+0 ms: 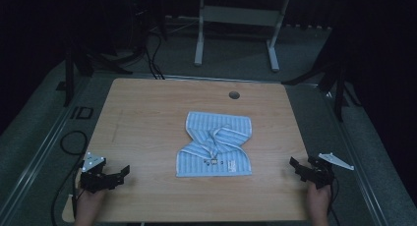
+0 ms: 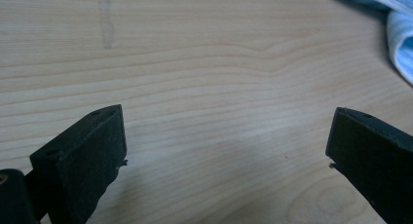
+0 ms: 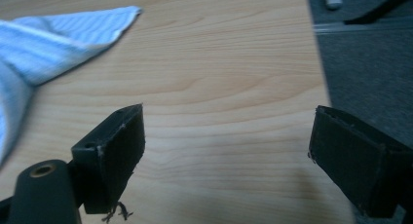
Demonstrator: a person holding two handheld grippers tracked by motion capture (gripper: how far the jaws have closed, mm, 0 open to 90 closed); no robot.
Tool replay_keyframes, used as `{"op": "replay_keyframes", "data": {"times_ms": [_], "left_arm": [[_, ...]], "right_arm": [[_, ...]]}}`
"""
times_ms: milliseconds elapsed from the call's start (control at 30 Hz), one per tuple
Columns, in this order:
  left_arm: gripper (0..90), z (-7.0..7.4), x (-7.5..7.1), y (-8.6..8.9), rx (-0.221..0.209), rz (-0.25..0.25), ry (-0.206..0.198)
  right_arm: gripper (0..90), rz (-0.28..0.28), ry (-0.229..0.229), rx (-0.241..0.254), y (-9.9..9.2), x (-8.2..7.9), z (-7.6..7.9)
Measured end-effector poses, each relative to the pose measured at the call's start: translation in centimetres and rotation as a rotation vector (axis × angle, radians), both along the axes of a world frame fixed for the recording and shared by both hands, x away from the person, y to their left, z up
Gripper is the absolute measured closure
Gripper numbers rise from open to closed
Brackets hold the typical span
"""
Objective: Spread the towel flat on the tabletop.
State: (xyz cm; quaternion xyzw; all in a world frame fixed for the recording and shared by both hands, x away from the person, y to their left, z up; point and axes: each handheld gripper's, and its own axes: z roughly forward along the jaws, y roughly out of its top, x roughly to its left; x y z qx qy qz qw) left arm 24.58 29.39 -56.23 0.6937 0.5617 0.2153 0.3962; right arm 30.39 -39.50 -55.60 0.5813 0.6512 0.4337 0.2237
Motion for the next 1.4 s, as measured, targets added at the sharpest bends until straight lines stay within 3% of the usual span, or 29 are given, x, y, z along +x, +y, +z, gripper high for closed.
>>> {"op": "replay_keyframes", "data": {"times_ms": [200,233,267,333,433,467,500,567,633,700,767,867,967,1133,1400], "left_arm": [[1.1,0.6,0.1,0.1,0.015,-0.074,0.038],[1.1,0.8,0.3,0.4,0.014,-0.102,0.069],[1.1,0.9,0.4,0.5,0.014,-0.114,0.087],[1.1,1.0,0.5,0.8,0.016,-0.126,0.114],[1.1,1.0,0.7,0.6,0.087,-0.146,0.171],[1.1,1.0,0.7,0.3,0.142,-0.161,0.192],[1.1,1.2,0.7,0.1,0.171,-0.181,0.208],[1.1,1.5,0.8,-0.3,0.184,-0.213,0.243],[1.1,2.0,1.0,-0.7,0.146,-0.225,0.274],[1.1,2.3,1.1,-1.2,0.167,-0.232,0.290],[1.1,2.5,1.5,-1.7,0.195,-0.246,0.334],[1.1,2.7,1.9,-2.6,0.239,-0.259,0.324],[1.1,2.8,2.2,-3.1,0.233,-0.274,0.324],[1.1,3.0,3.5,-5.0,0.202,-0.350,0.348],[1.1,3.3,4.8,-7.6,0.208,-0.418,0.360]], "right_arm": [[12.1,0.085,0.012,-0.046,0.6,0.0,0.0],[12.1,0.098,0.016,-0.054,0.7,0.0,0.1],[12.3,0.139,0.032,-0.064,0.8,0.0,0.1],[13.1,0.167,0.053,-0.092,1.1,-0.1,0.2],[13.7,0.226,0.090,-0.141,1.4,-0.3,0.6],[14.1,0.230,0.081,-0.155,1.6,-0.5,0.8],[14.1,0.255,0.084,-0.165,1.8,-0.6,1.1],[13.9,0.294,0.129,-0.171,2.0,-0.4,1.4],[13.3,0.330,0.188,-0.168,2.4,-0.1,1.6],[13.3,0.364,0.203,-0.194,3.0,0.1,1.8],[13.2,0.387,0.214,-0.210,3.4,0.3,1.9],[12.9,0.437,0.276,-0.196,4.1,0.8,2.1],[12.9,0.482,0.326,-0.206,5.0,1.0,2.5],[12.6,0.529,0.339,-0.212,6.2,1.6,3.2],[13.1,0.589,0.381,-0.257,7.8,3.2,3.9]]}}
